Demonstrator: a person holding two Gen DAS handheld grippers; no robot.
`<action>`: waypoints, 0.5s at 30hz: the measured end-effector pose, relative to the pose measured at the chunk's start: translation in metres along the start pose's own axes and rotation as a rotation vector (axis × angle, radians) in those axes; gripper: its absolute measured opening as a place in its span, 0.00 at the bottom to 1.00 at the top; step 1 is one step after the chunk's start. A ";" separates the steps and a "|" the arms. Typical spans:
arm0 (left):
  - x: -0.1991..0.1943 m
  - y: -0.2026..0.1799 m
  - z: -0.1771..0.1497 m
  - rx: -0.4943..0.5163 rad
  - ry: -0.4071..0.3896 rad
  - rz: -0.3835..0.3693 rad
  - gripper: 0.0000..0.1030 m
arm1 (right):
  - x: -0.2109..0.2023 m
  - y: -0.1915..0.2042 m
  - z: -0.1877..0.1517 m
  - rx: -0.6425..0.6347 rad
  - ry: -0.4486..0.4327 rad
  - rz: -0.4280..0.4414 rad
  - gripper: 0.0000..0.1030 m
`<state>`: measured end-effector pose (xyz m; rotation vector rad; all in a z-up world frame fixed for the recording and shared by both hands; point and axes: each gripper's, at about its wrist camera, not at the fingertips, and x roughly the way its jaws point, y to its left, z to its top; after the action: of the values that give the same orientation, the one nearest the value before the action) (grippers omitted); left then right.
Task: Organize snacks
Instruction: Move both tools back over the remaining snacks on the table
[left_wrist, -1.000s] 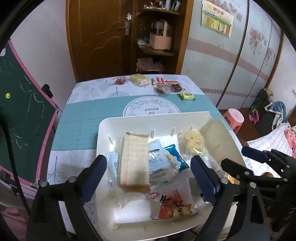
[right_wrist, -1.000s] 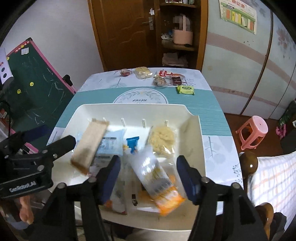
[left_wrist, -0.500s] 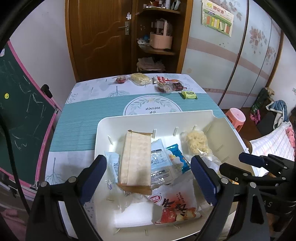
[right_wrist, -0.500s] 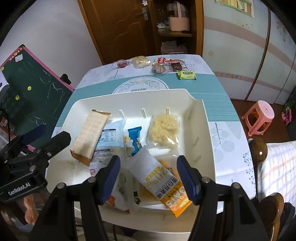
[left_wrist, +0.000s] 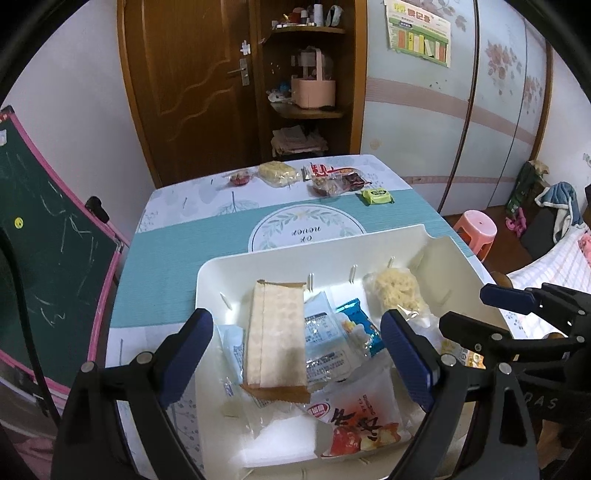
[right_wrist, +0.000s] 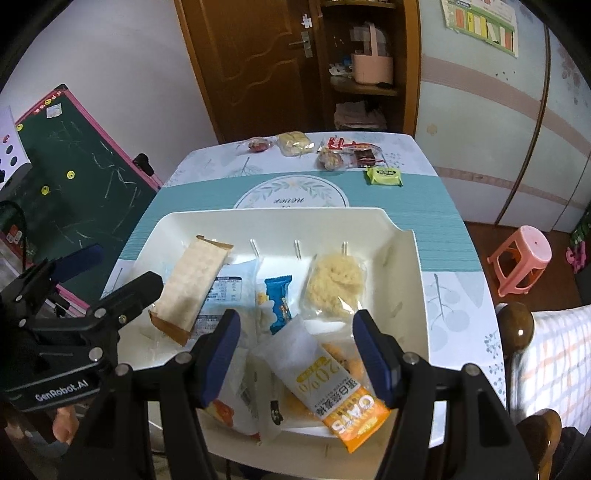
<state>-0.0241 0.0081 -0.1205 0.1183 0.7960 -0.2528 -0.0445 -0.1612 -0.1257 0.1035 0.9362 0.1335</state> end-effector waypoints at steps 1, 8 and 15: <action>-0.002 -0.001 0.001 0.002 -0.002 -0.002 0.89 | -0.001 -0.001 0.001 0.002 -0.003 0.009 0.62; -0.002 0.003 0.019 0.008 -0.013 0.003 0.89 | -0.009 -0.016 0.021 0.010 -0.028 0.008 0.62; -0.013 0.007 0.077 0.048 -0.083 0.026 0.89 | -0.028 -0.048 0.074 0.049 -0.079 -0.017 0.62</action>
<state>0.0219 0.0021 -0.0576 0.1626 0.7058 -0.2508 0.0021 -0.2153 -0.0674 0.1450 0.8613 0.0903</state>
